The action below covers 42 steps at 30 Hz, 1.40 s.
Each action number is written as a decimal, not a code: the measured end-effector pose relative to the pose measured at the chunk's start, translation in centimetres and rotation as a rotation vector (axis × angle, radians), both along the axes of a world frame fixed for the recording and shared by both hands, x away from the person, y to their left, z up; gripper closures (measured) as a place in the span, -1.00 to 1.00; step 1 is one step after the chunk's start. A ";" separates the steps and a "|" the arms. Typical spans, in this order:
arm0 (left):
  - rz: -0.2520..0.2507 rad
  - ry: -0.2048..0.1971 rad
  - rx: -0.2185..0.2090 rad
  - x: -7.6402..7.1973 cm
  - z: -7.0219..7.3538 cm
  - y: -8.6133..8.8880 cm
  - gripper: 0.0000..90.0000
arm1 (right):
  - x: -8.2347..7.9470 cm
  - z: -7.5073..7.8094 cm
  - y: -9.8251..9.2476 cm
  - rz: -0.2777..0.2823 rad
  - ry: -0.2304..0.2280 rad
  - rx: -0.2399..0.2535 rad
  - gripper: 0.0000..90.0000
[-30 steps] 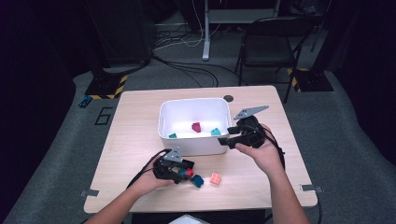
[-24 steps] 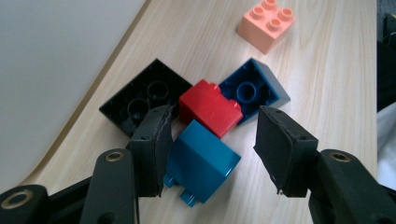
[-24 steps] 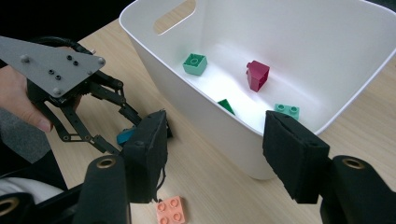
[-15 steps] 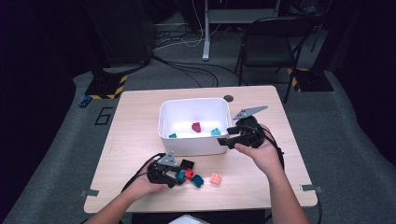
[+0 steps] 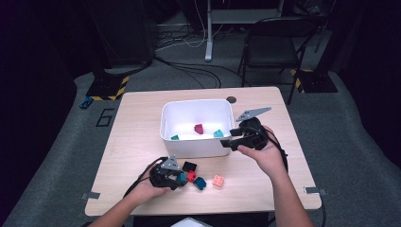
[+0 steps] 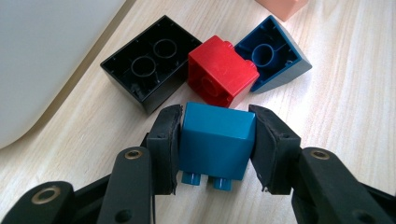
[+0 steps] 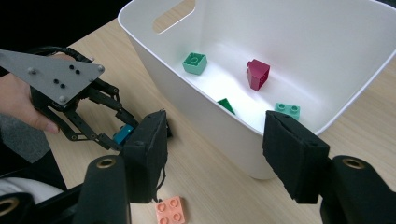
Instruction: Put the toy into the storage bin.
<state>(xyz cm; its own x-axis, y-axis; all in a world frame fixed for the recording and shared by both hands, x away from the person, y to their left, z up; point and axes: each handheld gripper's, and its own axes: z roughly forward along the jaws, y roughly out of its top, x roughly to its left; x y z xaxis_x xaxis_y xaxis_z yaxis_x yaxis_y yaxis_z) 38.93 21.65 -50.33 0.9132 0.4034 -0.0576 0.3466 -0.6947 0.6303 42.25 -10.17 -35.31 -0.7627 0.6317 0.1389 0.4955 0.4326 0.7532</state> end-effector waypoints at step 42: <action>0.071 0.006 -0.099 2.0 9.9 0.3 0.28 | 0.1 0.0 -0.3 -0.008 0.005 0.009 -0.12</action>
<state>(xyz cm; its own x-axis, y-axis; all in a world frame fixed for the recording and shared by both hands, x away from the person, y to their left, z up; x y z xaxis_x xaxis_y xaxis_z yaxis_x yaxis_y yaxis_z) 40.97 21.94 -40.48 0.8822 0.4589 -0.1057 0.3966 -0.6032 0.6920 42.34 -10.45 -35.33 -0.7570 0.6363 0.1483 0.5026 0.4221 0.7545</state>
